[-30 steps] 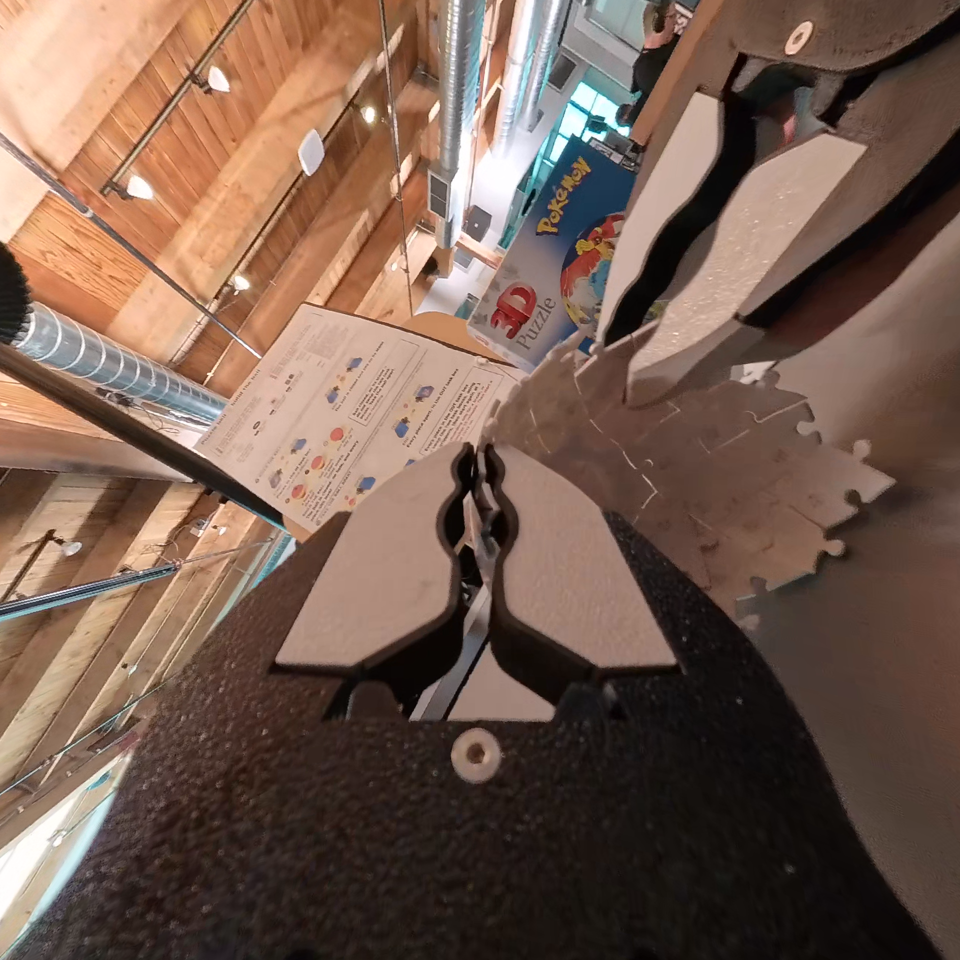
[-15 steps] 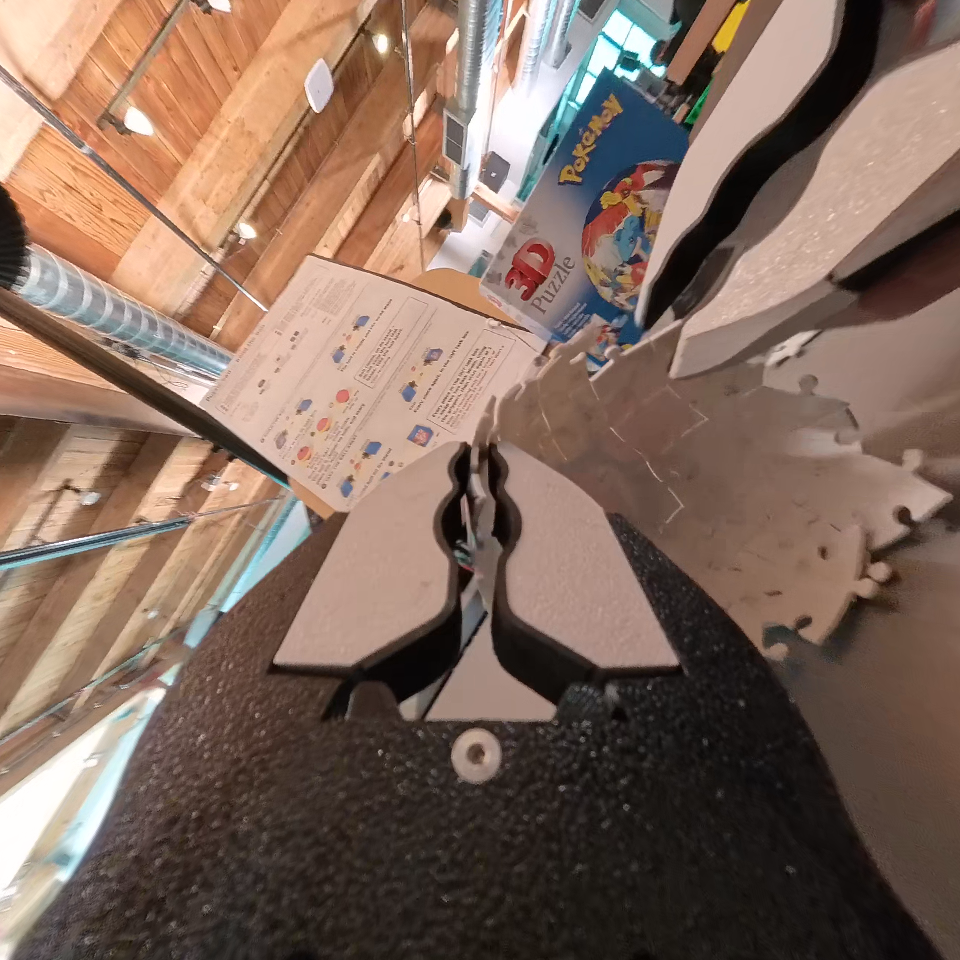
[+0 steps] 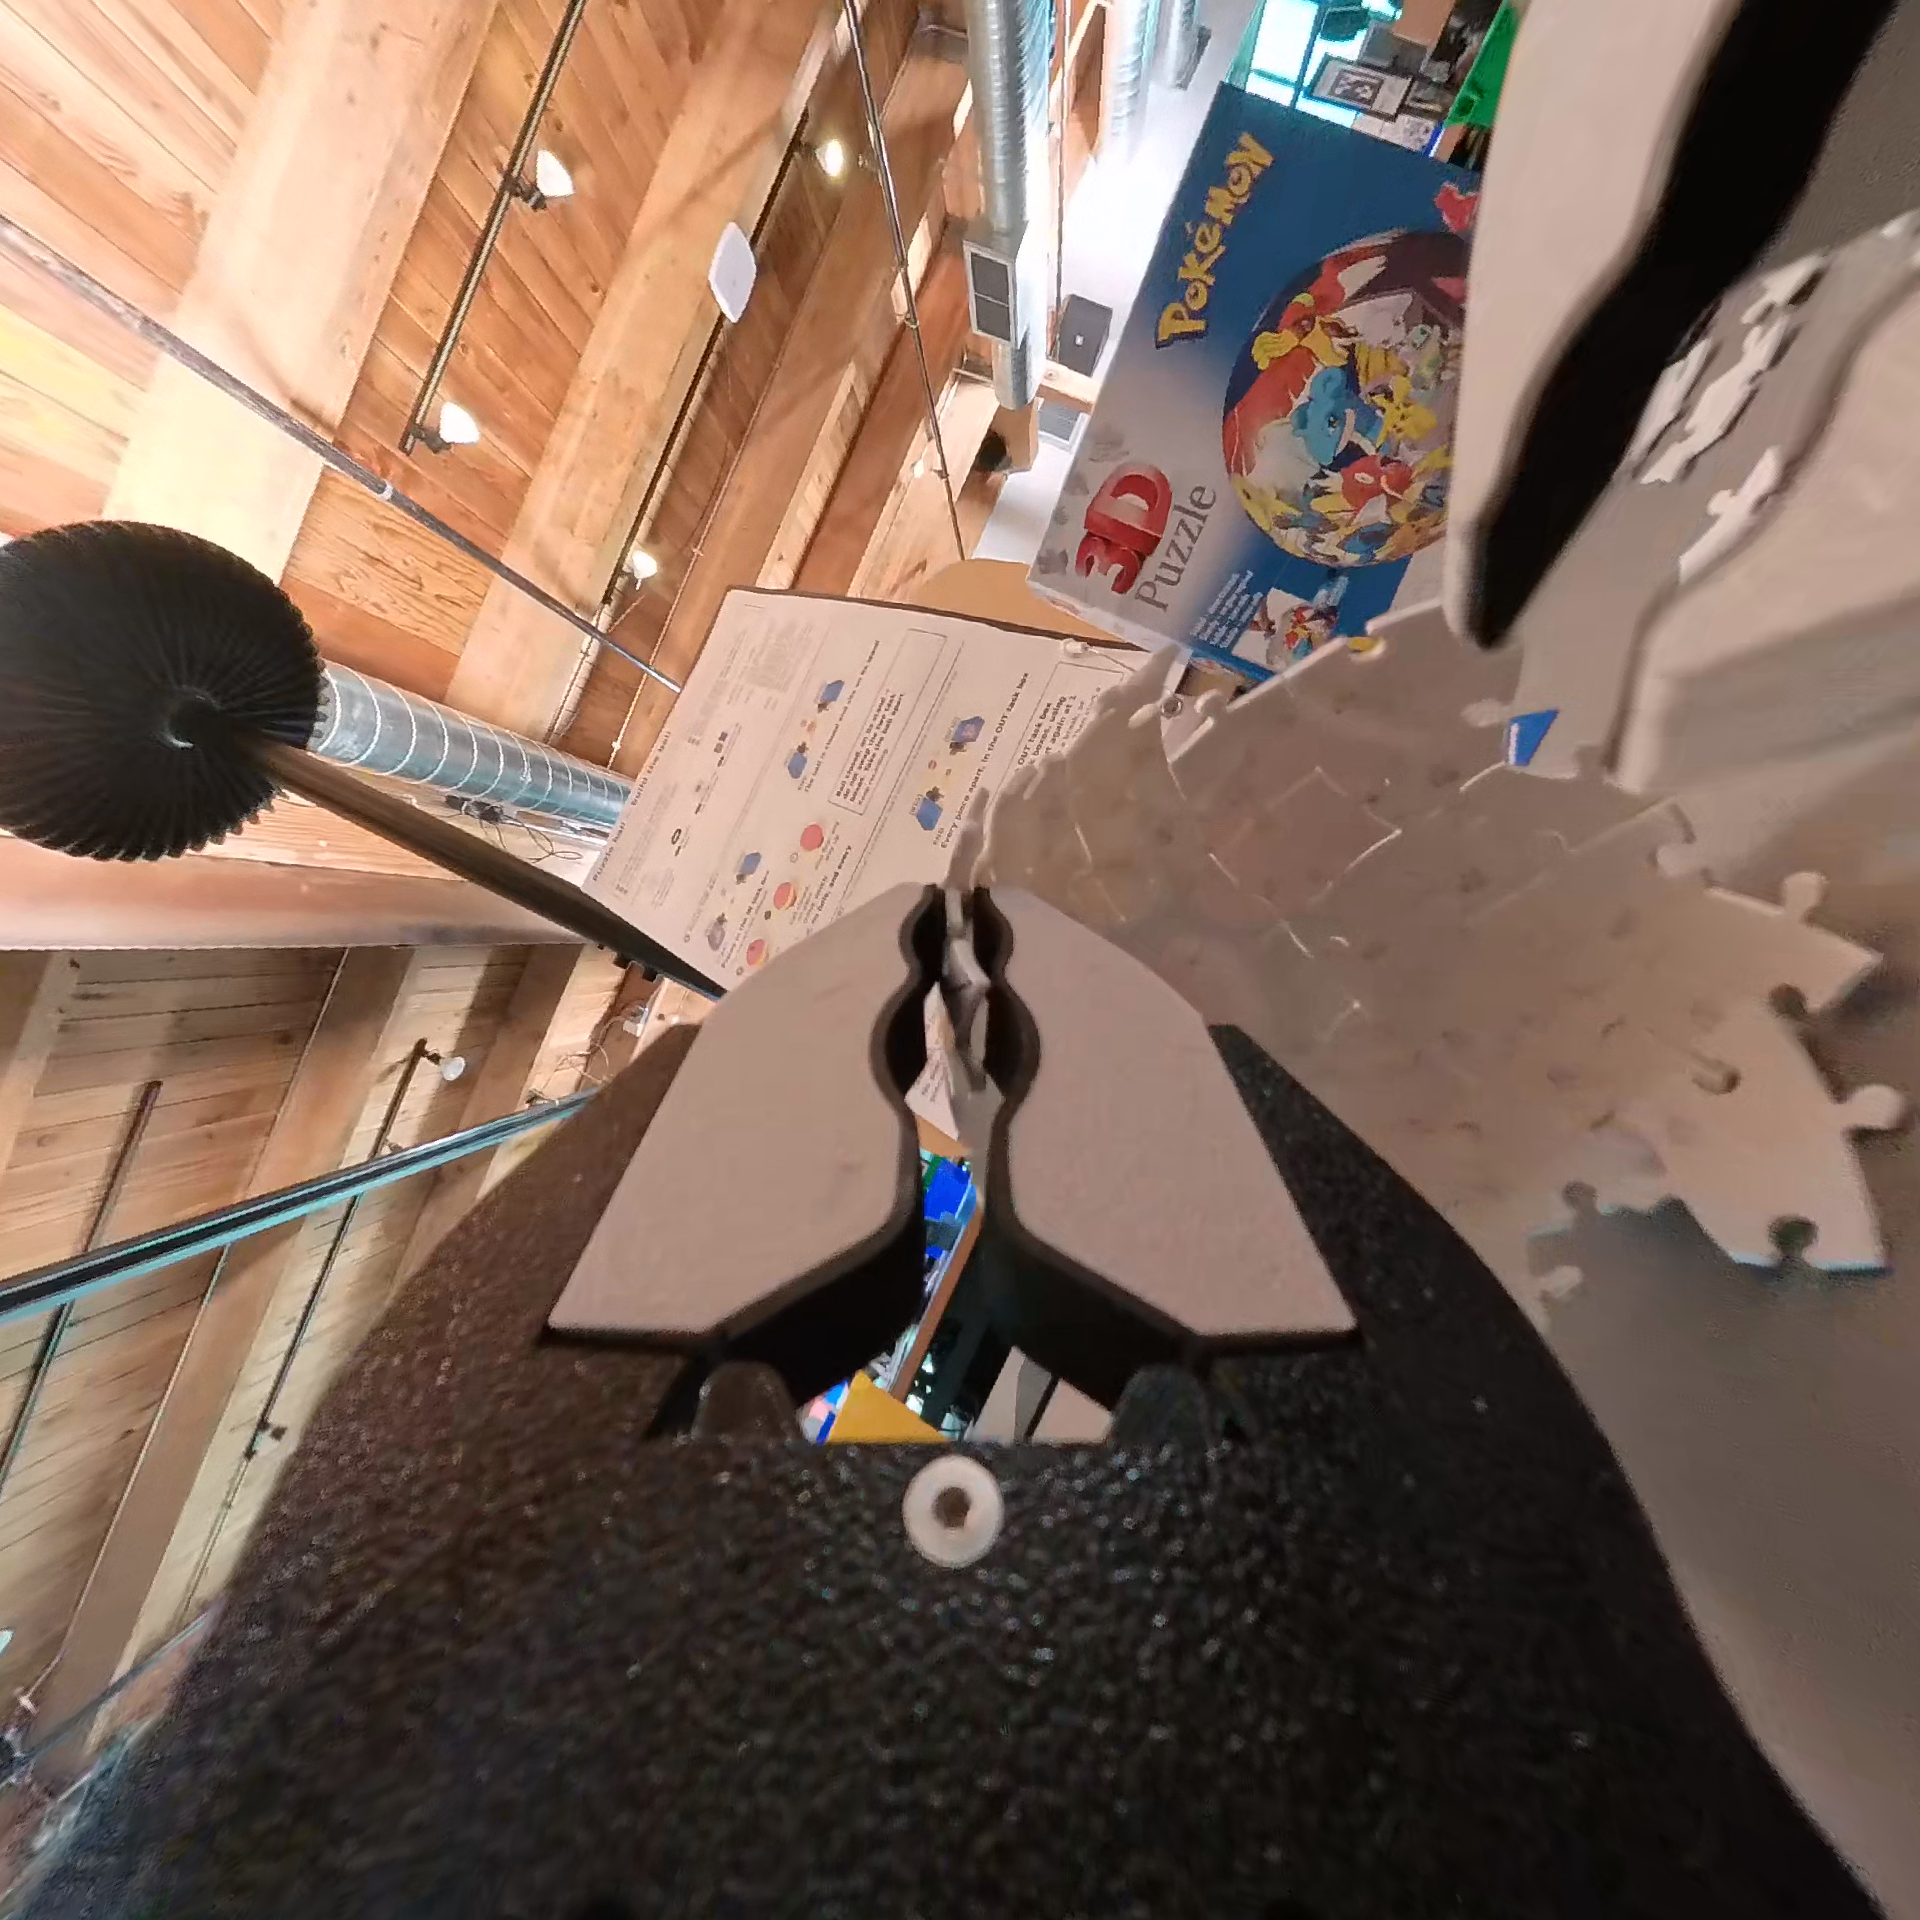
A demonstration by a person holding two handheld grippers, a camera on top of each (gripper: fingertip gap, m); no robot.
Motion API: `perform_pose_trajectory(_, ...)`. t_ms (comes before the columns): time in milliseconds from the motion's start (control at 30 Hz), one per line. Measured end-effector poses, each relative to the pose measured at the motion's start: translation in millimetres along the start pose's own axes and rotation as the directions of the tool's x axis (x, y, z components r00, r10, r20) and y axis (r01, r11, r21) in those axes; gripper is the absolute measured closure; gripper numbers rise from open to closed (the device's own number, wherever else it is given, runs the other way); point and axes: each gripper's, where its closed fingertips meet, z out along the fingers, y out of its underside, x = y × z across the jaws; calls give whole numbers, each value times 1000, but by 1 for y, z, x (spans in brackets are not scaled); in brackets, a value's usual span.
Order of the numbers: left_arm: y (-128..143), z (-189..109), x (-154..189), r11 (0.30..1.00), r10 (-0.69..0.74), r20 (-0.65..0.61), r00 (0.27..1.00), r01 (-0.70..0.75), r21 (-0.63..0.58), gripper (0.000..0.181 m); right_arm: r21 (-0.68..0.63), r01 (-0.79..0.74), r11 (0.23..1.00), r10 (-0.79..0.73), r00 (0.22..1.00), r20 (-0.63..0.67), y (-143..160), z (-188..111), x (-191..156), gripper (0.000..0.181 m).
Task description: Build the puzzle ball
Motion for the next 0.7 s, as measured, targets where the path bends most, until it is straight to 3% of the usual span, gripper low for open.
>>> perform_pose_trajectory(167,-1,-3,2,997,-71,-36,997,70,-29,176,50,-191,980,195,976,-93,9,-6,41,148)
perform_pose_trajectory(300,-2,-3,8,976,-209,-101,973,200,-91,176,69,-333,940,335,942,-20,11,1,51,142)
perform_pose_trajectory(400,3,0,12,927,-354,-145,924,325,-188,176,-25,-386,922,386,916,105,19,11,40,138)
perform_pose_trajectory(533,20,5,17,793,-557,-143,818,474,-383,176,-117,-445,888,458,879,132,31,22,41,137)
perform_pose_trajectory(700,46,7,23,536,-765,-45,643,596,-598,174,-250,-538,805,587,784,203,42,34,31,137)
